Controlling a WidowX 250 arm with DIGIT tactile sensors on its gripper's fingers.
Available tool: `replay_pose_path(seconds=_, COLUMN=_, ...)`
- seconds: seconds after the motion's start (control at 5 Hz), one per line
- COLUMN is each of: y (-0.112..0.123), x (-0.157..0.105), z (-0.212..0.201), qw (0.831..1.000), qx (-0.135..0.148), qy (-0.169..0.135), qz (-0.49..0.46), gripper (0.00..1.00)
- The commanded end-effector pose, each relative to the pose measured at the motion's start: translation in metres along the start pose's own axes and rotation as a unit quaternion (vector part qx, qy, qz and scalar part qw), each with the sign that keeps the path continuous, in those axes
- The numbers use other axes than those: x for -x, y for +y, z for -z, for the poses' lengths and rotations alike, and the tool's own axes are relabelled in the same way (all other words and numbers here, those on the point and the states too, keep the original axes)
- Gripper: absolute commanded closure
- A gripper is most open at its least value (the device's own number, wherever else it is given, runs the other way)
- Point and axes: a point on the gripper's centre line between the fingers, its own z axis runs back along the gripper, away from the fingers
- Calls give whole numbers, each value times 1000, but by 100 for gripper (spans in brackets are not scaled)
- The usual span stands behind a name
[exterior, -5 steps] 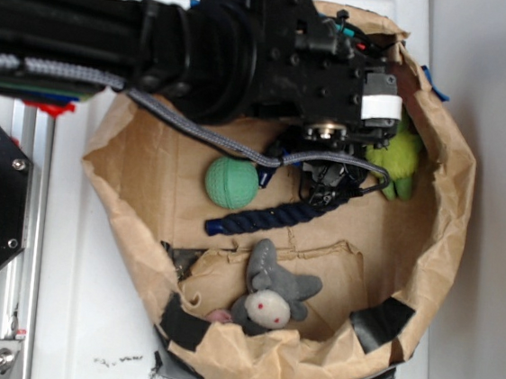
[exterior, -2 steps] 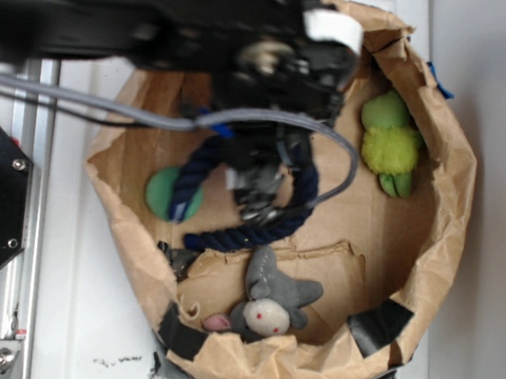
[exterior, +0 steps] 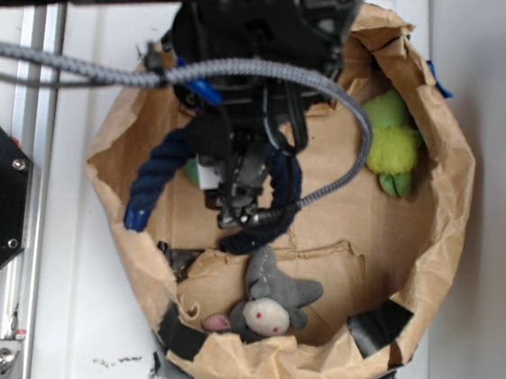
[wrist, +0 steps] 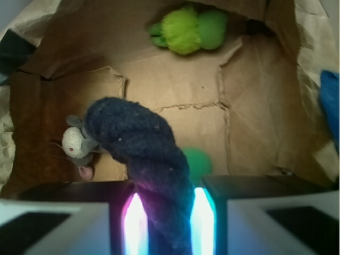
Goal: Grab the blue rope.
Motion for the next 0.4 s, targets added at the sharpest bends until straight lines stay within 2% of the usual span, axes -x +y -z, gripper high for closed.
replay_pose_path(seconds=0.0, y=-8, x=-13, z=-21, qw=999, qx=2, qy=-32, qz=3, gripper=100)
replay_pose_path(seconds=0.2, y=-8, x=-14, z=-18, qw=999, qx=-5, qy=-41, qz=8, gripper=100)
